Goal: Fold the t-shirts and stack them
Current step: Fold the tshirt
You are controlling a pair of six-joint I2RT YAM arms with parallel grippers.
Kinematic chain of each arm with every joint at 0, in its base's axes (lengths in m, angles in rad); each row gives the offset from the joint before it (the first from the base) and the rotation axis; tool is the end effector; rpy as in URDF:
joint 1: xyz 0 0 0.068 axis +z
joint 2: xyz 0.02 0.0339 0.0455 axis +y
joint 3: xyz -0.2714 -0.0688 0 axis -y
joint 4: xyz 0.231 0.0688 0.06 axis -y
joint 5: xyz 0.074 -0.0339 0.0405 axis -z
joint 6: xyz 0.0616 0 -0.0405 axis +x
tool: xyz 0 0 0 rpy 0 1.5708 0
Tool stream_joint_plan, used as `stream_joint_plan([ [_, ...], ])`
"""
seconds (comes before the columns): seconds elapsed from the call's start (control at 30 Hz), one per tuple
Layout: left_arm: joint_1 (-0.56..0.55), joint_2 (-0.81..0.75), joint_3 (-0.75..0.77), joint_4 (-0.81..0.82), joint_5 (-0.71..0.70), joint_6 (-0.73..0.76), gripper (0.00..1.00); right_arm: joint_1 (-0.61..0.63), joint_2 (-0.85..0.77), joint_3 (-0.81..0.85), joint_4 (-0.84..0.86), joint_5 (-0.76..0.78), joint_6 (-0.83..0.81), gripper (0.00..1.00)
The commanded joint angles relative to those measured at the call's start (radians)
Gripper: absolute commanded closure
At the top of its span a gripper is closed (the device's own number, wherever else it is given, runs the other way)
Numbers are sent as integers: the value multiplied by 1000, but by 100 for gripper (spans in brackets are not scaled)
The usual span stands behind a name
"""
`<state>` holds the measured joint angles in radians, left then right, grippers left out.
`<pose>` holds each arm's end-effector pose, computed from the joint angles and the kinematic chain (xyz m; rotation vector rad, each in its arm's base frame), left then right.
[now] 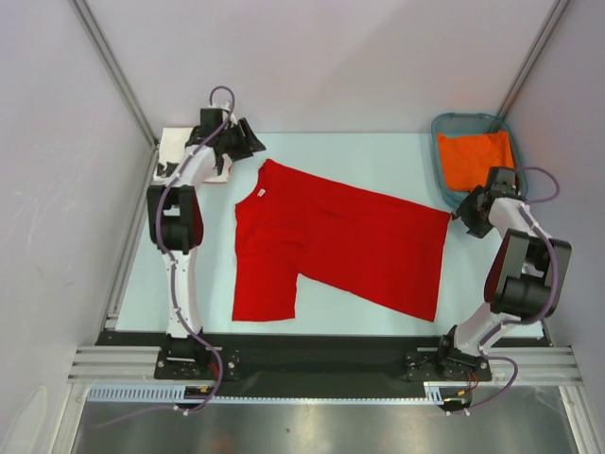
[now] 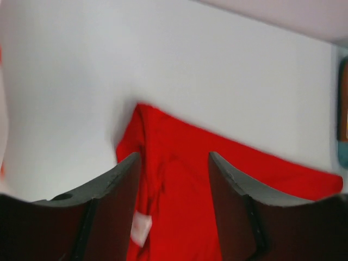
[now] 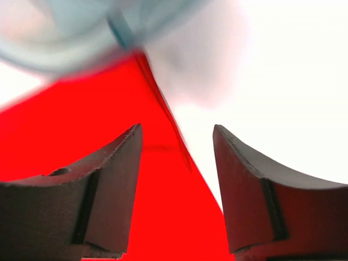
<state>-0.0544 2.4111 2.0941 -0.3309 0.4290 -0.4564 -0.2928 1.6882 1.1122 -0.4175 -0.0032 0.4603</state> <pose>0.5618 -0.0563 0.2011 -0.2096 2.2451 -0.7541 0.3373 -0.1015 0.1939 0.9423 2.3864 0.0678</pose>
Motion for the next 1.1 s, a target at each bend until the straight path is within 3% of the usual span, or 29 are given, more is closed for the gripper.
stream_joint_plan([
  [0.0, -5, -306, -174, -63, -68, 102, 42, -11, -166, 43, -228, 94, -43, 40],
  [0.07, -5, -425, -315, -63, -116, 99, 41, -5, -249, 26, -289, 88, -52, 40],
  [0.1, -7, -543, -470, -63, -133, 85, 44, 0, -274, 20, -314, 74, -49, 40],
  [0.2, -18, -784, -740, -100, -194, 90, 46, 49, -347, -12, -386, -22, -46, 40],
  [0.4, -55, -1145, -1217, -206, -291, -2, 47, 231, -465, -101, -472, -167, 40, 40],
  [0.5, -88, -1280, -1373, -250, -294, -79, 49, 346, -498, -118, -495, -190, 95, 41],
  [0.67, -173, -1397, -1479, -303, -341, -197, 47, 419, -568, -186, -484, -208, 170, 41],
  [0.77, -173, -1358, -1552, -269, -325, -280, 47, 419, -596, -222, -495, -224, 201, 42],
  [1.07, -200, -1302, -1608, -221, -378, -315, 54, 365, -644, -258, -521, -247, 184, 42],
])
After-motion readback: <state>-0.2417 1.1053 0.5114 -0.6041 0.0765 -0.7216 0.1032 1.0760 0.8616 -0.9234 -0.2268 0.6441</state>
